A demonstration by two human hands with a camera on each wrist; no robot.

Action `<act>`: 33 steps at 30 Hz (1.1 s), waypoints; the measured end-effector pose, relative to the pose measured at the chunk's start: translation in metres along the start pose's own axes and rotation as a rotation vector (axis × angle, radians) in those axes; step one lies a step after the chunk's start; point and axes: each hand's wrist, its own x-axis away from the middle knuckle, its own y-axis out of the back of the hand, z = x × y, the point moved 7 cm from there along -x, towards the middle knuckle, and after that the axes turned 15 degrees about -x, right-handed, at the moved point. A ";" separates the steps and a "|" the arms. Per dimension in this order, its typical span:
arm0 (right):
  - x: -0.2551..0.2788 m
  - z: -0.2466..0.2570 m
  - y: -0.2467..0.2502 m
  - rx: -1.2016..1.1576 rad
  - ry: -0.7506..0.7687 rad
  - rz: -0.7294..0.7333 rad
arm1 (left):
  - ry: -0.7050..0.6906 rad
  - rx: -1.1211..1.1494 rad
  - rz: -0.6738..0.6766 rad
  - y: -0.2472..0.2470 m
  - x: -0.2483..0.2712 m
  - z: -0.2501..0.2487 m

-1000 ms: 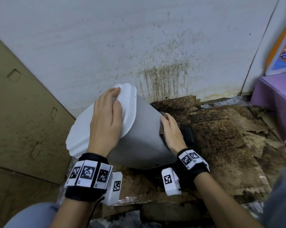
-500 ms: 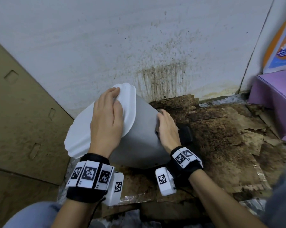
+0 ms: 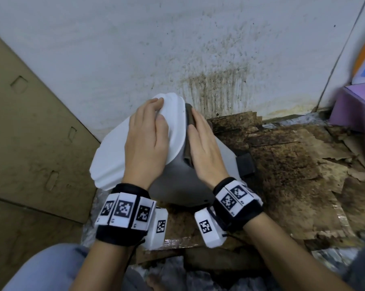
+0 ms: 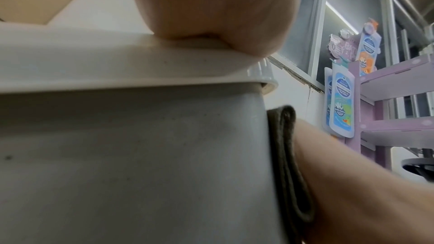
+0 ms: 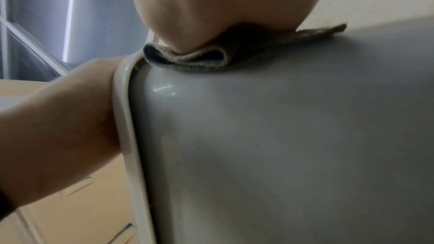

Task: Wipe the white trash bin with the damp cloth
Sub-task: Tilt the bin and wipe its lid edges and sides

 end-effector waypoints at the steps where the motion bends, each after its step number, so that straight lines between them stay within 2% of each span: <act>1: 0.001 -0.004 0.003 0.009 -0.022 0.013 | -0.003 -0.002 0.002 0.000 -0.001 0.000; 10: 0.032 -0.062 0.054 0.048 -0.241 -0.048 | 0.032 0.034 0.001 0.001 -0.002 0.006; 18: 0.046 -0.080 0.073 -0.054 -0.224 -0.143 | 0.023 0.024 0.012 0.000 0.001 -0.004; 24: 0.050 -0.069 0.076 -0.032 -0.187 -0.312 | 0.019 0.013 0.025 0.000 0.001 -0.009; 28: 0.043 -0.045 0.069 -0.222 -0.160 -0.406 | 0.031 0.016 0.041 -0.001 0.001 -0.008; 30: 0.037 -0.017 0.053 -0.382 -0.108 -0.388 | 0.029 0.019 0.055 -0.002 0.001 -0.009; 33: 0.029 0.029 0.023 -0.551 -0.004 -0.258 | 0.001 0.011 0.083 -0.004 0.003 -0.017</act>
